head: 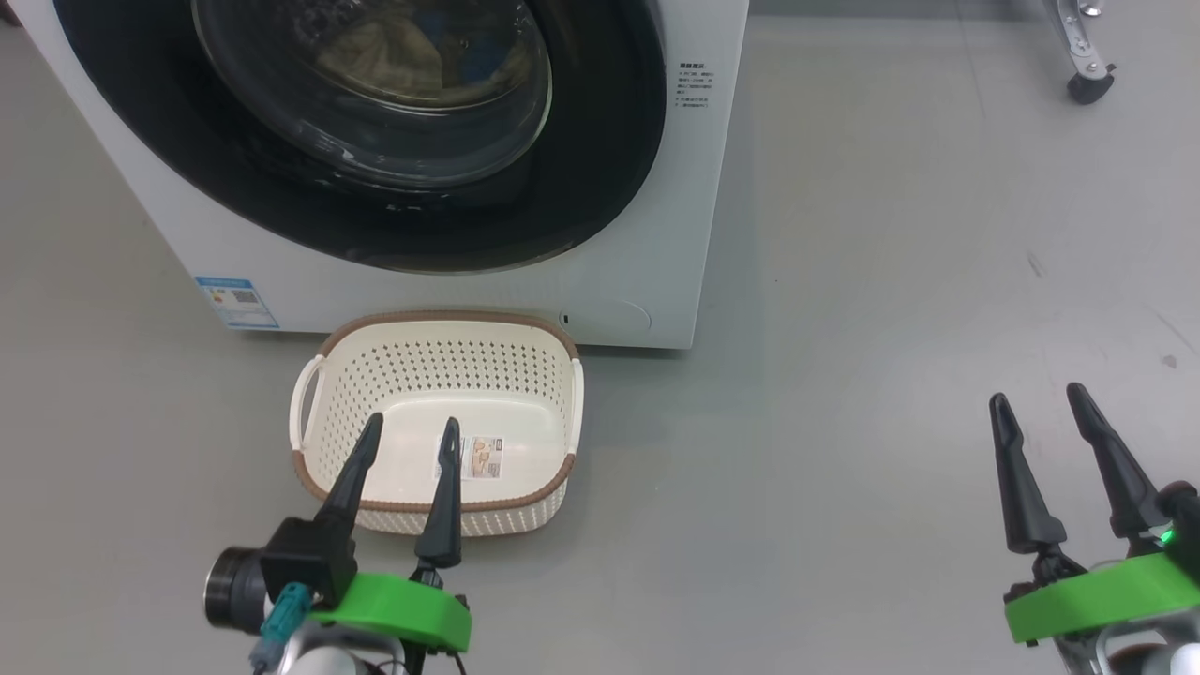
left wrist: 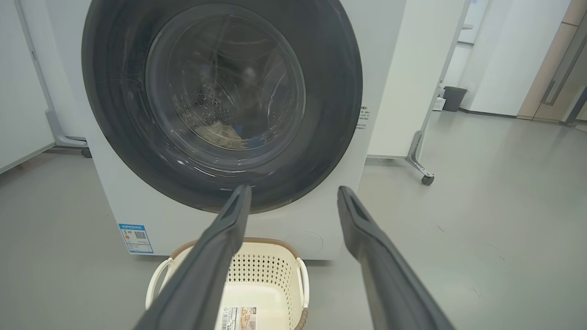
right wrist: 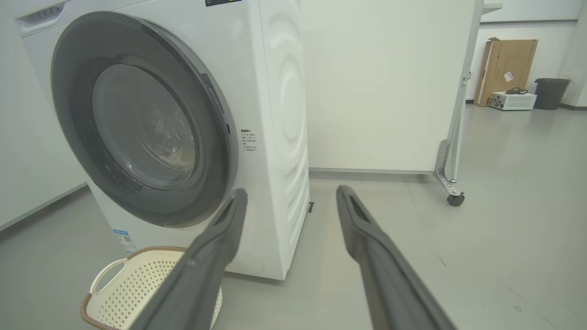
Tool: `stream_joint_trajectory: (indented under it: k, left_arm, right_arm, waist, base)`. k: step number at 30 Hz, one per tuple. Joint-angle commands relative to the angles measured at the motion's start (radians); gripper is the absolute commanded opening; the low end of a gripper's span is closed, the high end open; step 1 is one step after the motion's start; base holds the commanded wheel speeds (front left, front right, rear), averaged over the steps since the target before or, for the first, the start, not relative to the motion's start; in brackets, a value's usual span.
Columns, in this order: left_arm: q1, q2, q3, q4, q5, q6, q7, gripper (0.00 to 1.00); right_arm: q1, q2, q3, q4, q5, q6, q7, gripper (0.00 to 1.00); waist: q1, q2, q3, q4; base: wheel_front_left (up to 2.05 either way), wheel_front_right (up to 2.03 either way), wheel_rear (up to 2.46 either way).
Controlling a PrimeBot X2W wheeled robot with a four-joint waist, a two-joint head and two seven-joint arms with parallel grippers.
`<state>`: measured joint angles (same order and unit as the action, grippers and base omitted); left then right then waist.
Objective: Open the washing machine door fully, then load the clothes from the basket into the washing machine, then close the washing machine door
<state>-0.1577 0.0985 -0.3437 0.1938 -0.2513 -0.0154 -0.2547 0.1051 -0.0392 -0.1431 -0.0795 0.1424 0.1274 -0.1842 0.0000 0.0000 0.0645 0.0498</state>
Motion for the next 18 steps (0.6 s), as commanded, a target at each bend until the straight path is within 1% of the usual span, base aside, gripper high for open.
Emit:
stream_joint_trajectory:
  k: [1, 11, 12, 15, 18]
  left_arm:
    - [-0.031, 0.016, 0.031, -0.038, -0.008, 0.006, -0.001, 1.00]
    - [-0.041, 0.019, 0.029, -0.041, -0.001, 0.021, -0.003, 1.00]
    - [-0.001, 0.002, -0.005, -0.004, -0.005, 0.018, 0.000, 0.00]
    - [0.021, -0.003, -0.015, 0.045, -0.006, 0.016, 0.000, 0.00]
    - [0.023, -0.004, -0.006, 0.043, -0.039, 0.013, 0.006, 0.00]
  right_arm:
    - [-0.019, -0.011, 0.014, -0.040, 0.009, 0.003, 0.002, 1.00]
    - [-0.025, -0.011, 0.015, -0.041, 0.010, 0.003, -0.003, 1.00]
    - [0.000, 0.000, 0.000, -0.004, 0.008, 0.000, 0.000, 0.00]
    - [0.009, 0.008, 0.009, 0.052, 0.007, 0.000, 0.000, 0.00]
    - [0.006, 0.006, 0.013, 0.055, 0.043, 0.000, 0.004, 0.00]
  waist:
    - [0.0000, 0.0000, 0.002, 0.000]
    - [0.0000, 0.0000, 0.012, 0.004]
    - [0.0000, 0.0000, 0.012, 0.004]
    - [0.0000, 0.0000, 0.013, 0.004]
    - [0.0000, 0.0000, 0.011, 0.003]
  base:
    - [0.00, 0.00, 0.00]
    - [0.00, 0.00, 0.00]
    - [0.00, 0.00, 0.00]
    - [0.00, 0.00, 0.00]
    - [0.00, 0.00, 0.00]
